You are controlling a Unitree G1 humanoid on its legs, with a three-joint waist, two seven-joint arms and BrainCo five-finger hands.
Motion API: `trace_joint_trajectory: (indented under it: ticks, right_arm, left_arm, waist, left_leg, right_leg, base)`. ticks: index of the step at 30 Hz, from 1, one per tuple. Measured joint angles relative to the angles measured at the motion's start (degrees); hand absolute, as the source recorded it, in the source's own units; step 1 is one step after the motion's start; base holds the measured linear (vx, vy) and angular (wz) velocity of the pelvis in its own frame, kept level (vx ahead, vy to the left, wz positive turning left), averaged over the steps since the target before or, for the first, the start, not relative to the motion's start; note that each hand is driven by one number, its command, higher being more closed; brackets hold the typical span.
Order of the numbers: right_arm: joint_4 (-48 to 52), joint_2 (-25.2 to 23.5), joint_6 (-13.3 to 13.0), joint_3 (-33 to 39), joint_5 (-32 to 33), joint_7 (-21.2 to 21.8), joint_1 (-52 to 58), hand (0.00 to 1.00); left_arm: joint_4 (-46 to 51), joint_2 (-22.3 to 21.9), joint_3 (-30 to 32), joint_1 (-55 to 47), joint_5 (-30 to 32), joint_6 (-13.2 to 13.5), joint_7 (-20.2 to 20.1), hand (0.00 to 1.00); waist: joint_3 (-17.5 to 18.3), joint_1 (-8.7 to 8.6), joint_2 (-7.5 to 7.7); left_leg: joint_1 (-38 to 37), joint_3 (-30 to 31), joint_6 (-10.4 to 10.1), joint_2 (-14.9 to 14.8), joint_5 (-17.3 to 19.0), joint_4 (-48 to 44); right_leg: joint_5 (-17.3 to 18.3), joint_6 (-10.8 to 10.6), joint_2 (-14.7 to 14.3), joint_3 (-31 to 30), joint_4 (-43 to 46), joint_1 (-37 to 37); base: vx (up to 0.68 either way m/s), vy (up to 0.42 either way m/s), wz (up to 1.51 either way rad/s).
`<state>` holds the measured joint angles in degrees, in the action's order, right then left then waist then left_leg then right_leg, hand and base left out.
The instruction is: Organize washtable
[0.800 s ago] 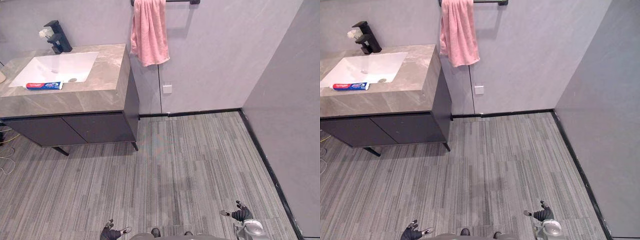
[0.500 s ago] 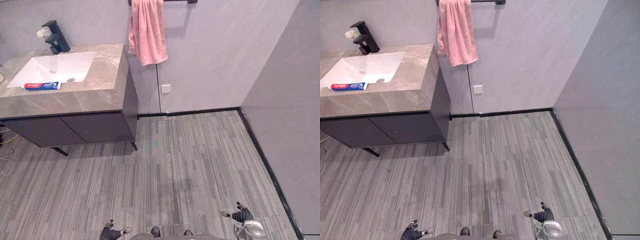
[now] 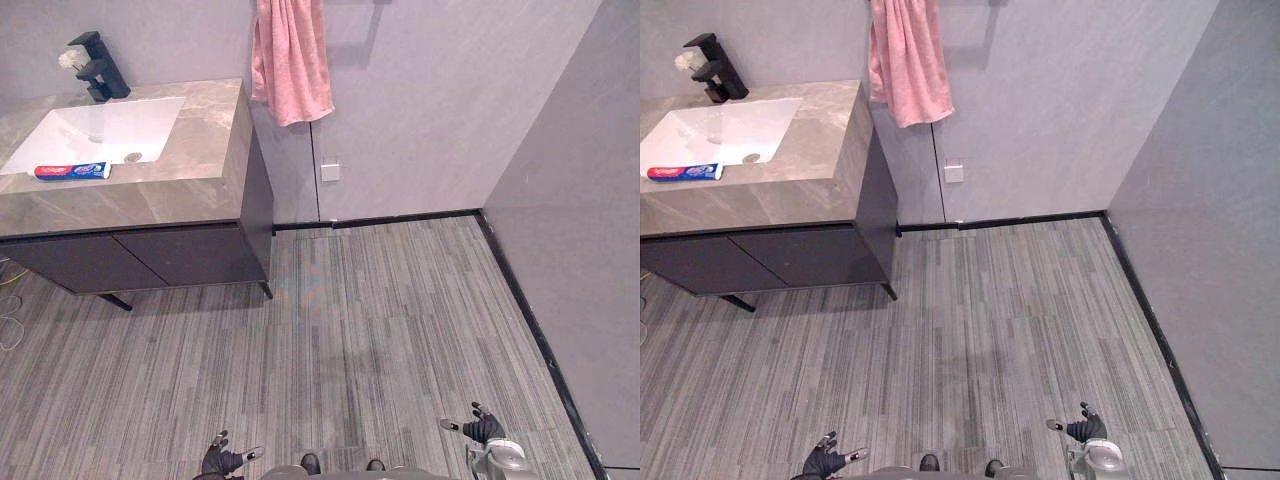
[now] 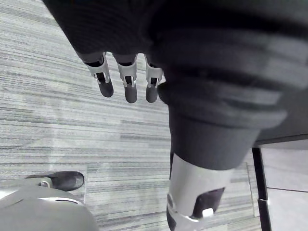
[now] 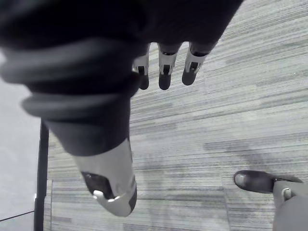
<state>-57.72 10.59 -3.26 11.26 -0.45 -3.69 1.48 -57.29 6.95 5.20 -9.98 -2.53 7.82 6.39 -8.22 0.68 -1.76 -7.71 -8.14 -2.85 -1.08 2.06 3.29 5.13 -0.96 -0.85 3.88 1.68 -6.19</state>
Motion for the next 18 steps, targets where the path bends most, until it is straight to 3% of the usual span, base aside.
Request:
trace_joint_trajectory:
  ticks: [9, 18]
  right_arm:
    - [-0.06, -1.30, 0.80, -0.01, 0.57, 0.02, 0.06, 0.00]
    - [-0.01, -2.04, 1.30, 0.01, 2.08, 0.00, -0.11, 0.00]
  left_arm:
    - [0.00, 0.03, -0.04, -0.02, -0.03, -0.01, 0.03, 0.00]
    - [0.80, 0.16, -0.05, 1.19, -0.03, -0.01, 0.03, 0.00]
  waist:
    - [0.08, 0.17, 0.42]
    - [0.38, 0.25, 1.14]
  left_leg:
    - [0.49, -2.05, 1.71, 0.01, 1.53, -0.53]
    - [4.17, -4.88, 2.75, 0.04, 6.99, -7.96]
  right_leg:
    - [-0.02, 0.01, -0.12, -2.52, -0.83, 0.88]
    - [0.43, -0.90, 0.66, -4.79, 0.22, 2.52]
  base:
    - [0.00, -0.003, -0.14]
    - [0.07, 0.026, -0.18]
